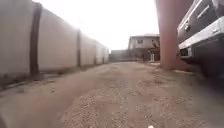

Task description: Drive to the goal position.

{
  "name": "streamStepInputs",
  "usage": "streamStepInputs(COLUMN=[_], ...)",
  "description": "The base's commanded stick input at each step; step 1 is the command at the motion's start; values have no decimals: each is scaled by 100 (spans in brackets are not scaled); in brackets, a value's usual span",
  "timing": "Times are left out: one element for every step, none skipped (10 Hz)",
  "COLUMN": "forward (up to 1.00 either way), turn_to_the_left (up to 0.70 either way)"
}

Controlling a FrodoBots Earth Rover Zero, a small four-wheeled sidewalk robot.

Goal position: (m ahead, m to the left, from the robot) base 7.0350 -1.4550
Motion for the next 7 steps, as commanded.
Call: streamStepInputs(forward=[50, 50, 50, 50, 50, 50, 50], turn_to_the_left=[1, 1, 1, 1, 1, 1, 1])
